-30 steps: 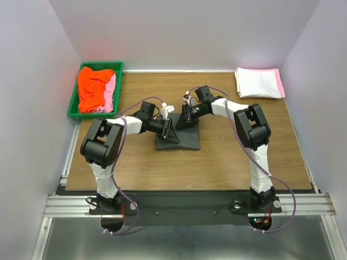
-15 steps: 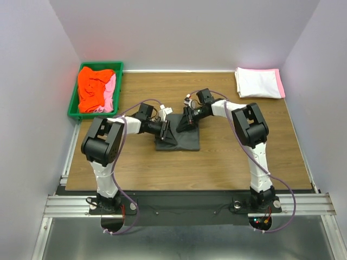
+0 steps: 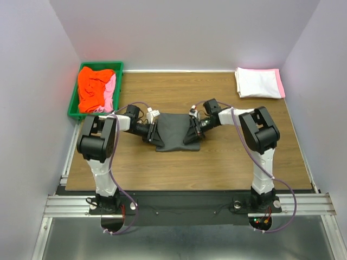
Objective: Fold and stack the t-shirts
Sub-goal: Fold the tshirt
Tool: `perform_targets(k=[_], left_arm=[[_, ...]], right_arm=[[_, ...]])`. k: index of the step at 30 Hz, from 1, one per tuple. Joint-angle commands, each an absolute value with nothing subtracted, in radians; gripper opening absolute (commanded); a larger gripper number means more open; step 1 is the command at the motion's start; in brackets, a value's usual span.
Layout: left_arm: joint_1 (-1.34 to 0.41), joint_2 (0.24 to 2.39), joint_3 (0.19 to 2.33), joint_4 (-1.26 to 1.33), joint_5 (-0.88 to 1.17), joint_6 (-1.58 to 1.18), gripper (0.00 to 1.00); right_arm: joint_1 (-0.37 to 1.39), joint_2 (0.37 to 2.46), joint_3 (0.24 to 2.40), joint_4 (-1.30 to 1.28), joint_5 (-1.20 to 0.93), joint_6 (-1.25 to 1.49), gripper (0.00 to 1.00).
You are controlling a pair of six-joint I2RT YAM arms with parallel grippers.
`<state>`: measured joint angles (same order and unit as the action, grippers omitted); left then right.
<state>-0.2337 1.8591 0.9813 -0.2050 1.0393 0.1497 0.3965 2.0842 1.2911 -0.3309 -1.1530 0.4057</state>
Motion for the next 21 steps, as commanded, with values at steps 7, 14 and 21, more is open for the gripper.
perform_targets(k=[7, 14, 21], left_arm=[[-0.141, 1.996, 1.003, -0.258, 0.986, 0.181, 0.33], [-0.133, 1.823, 1.095, -0.419, 0.98, 0.334, 0.33], [-0.306, 1.626, 1.209, -0.361, 0.76, 0.399, 0.41]], right_arm=[[0.304, 2.215, 1.316, -0.403, -1.049, 0.272, 0.25], [0.299, 2.039, 1.376, -0.532, -1.103, 0.172, 0.31], [0.255, 1.878, 1.283, -0.542, -0.973, 0.196, 0.42]])
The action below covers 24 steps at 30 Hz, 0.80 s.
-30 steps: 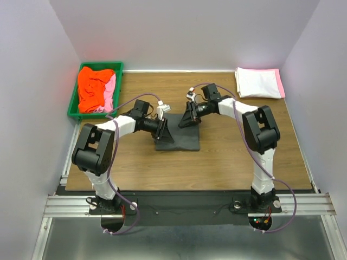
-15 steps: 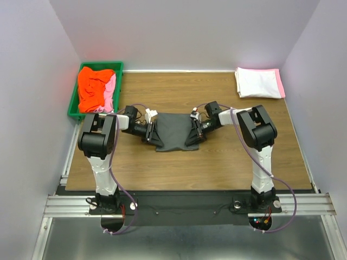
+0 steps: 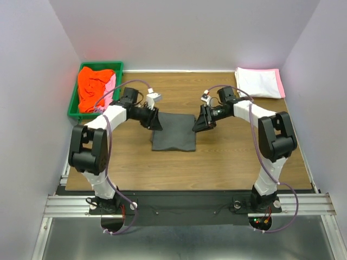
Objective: Fold and stack the t-shirts
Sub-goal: Fold the tshirt
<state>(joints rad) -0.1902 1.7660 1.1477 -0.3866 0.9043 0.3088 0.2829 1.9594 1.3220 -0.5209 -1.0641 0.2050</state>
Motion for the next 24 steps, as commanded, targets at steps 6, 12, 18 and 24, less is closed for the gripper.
perform_targets(k=[6, 12, 18, 24], left_arm=[[-0.615, 1.562, 1.14, -0.253, 0.487, 0.586, 0.49], [-0.82, 1.581, 1.075, -0.163, 0.313, 0.704, 0.56], [-0.905, 1.663, 1.062, -0.088, 0.233, 0.733, 0.56], [-0.93, 1.744, 1.072, -0.052, 0.227, 0.759, 0.56]], right_arm=[[0.184, 1.855, 1.244, -0.538, -0.864, 0.268, 0.6], [0.127, 1.845, 1.191, -0.511, -0.824, 0.353, 0.78], [0.114, 1.839, 1.147, -0.46, -0.836, 0.423, 0.77], [0.115, 1.85, 1.128, -0.437, -0.834, 0.477, 0.77]])
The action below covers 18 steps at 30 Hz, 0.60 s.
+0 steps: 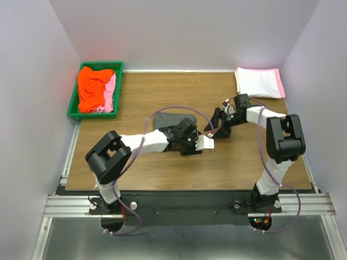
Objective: Fold and stack the t-shirts
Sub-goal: Fold the tshirt, then neatly place the folded tshirt to the corner
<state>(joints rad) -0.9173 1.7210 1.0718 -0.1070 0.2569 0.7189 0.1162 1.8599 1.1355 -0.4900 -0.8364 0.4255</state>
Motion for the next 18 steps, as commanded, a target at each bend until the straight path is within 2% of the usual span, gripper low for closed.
perform_targets(k=[1, 5, 7, 10, 11, 14, 18], left_arm=[[-0.934, 1.761, 1.074, -0.051, 0.23, 0.767, 0.56], [-0.937, 1.798, 1.071, -0.051, 0.235, 0.776, 0.56], [-0.937, 1.815, 1.069, -0.048, 0.229, 0.775, 0.51], [-0.936, 1.824, 1.069, -0.028, 0.213, 0.752, 0.34], [-0.933, 1.821, 1.071, -0.022, 0.218, 0.74, 0.22], [-0.916, 1.801, 1.095, -0.018, 0.261, 0.674, 0.03], [-0.893, 1.766, 1.14, -0.032, 0.333, 0.601, 0.0]], right_arm=[[0.114, 1.856, 1.123, -0.431, -0.834, 0.483, 0.77], [0.114, 1.864, 1.121, -0.416, -0.851, 0.495, 0.77], [0.115, 1.867, 1.123, -0.413, -0.85, 0.5, 0.77], [0.114, 1.862, 1.114, -0.402, -0.845, 0.503, 0.78], [0.114, 1.861, 1.106, -0.384, -0.844, 0.514, 0.79], [0.115, 1.842, 1.065, -0.316, -0.801, 0.578, 0.8], [0.118, 1.847, 1.0, -0.181, -0.81, 0.695, 0.84]])
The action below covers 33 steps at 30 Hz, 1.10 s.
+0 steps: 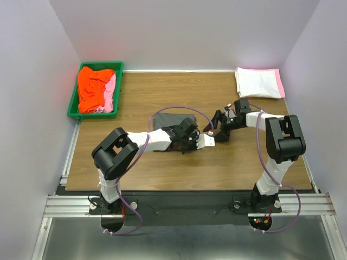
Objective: Fold and stack the t-shirts
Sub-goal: Neatly place the folded tshirt to the corner
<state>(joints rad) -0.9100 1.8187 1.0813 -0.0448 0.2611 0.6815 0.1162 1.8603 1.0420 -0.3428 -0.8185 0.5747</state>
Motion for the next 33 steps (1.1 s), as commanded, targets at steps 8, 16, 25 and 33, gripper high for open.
perform_targets(k=[8, 16, 25, 33], left_arm=[[-0.881, 1.747, 1.241, -0.061, 0.368, 0.532, 0.0], [-0.876, 1.764, 1.31, -0.063, 0.385, 0.497, 0.0], [-0.874, 1.798, 1.345, -0.072, 0.391, 0.491, 0.0], [-0.873, 1.818, 1.361, -0.072, 0.382, 0.494, 0.0]], right_arm=[[0.173, 1.85, 0.942, 0.097, -0.778, 0.925, 0.82], [0.204, 1.888, 0.931, 0.155, -0.637, 0.977, 0.65], [0.23, 2.013, 1.006, 0.253, -0.583, 1.049, 0.56], [0.258, 2.046, 1.012, 0.316, -0.558, 1.081, 0.45]])
